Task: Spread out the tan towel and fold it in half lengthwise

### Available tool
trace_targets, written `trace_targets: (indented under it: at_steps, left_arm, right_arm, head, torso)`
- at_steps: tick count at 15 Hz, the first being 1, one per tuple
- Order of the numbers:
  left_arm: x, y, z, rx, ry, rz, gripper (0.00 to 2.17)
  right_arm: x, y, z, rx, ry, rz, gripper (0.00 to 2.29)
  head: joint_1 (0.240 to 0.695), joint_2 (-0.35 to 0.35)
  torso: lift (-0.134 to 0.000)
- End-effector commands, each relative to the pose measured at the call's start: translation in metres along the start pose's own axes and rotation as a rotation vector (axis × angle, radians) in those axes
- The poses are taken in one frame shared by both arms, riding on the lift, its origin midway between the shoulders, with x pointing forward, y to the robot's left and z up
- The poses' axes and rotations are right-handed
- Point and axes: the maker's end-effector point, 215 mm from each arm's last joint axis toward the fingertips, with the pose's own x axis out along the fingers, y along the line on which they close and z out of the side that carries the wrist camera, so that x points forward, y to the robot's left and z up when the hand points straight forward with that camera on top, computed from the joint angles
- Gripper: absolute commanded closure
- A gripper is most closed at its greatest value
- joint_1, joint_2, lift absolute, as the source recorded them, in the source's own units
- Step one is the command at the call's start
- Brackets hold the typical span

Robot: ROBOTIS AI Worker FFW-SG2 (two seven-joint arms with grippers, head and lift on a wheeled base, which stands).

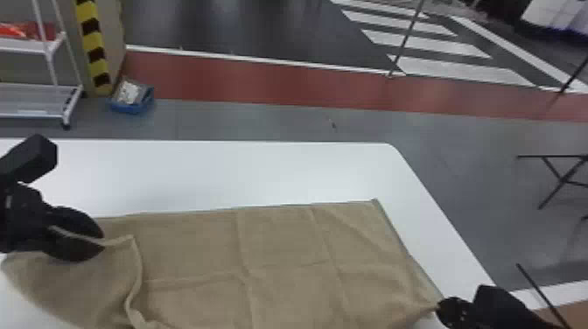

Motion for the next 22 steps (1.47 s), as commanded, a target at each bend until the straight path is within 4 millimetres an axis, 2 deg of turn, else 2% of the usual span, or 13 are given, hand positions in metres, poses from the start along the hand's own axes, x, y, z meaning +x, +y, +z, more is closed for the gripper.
trace_targets:
  at_steps: [1,3,5,8,13,21,22]
  left_arm:
    - [0.002,-0.001,0.004,-0.005,-0.011,0.0,0.55]
    - [0.008,-0.003,0.002,-0.017,-0.003,-0.004,0.56]
    - [0.017,-0.007,0.004,-0.019,0.002,-0.016,0.67]
    - [0.03,-0.003,0.005,-0.03,0.02,-0.003,0.72]
    - [0.028,0.011,0.004,-0.037,0.03,0.026,0.72]
    - [0.023,0.008,-0.004,-0.039,0.048,0.001,0.74]
    - [0.022,0.008,-0.005,-0.038,0.048,0.001,1.09]
  right_arm:
    - [0.001,0.0,0.0,0.001,0.003,0.001,1.42]
    - [0.001,0.0,0.0,0.0,0.004,0.0,1.42]
    - [0.0,0.0,-0.001,0.001,0.005,0.0,1.42]
    - [0.0,0.0,-0.001,0.0,0.007,-0.001,1.42]
    - [-0.001,0.0,-0.003,-0.001,0.01,-0.002,1.42]
    - [0.0,0.0,-0.002,0.001,0.009,0.001,1.42]
    - [0.0,-0.001,-0.002,0.001,0.008,0.0,1.42]
  head:
    - [0.695,-0.278]
    - [0.695,-0.28]
    - [0.695,-0.285]
    - [0.695,-0.298]
    - [0.695,-0.302]
    - [0.695,-0.289]
    - [0.695,-0.288]
  torso:
    - [-0.128]
    - [-0.128]
    - [-0.128]
    - [-0.128]
    - [-0.128]
    - [-0.128]
    - [-0.128]
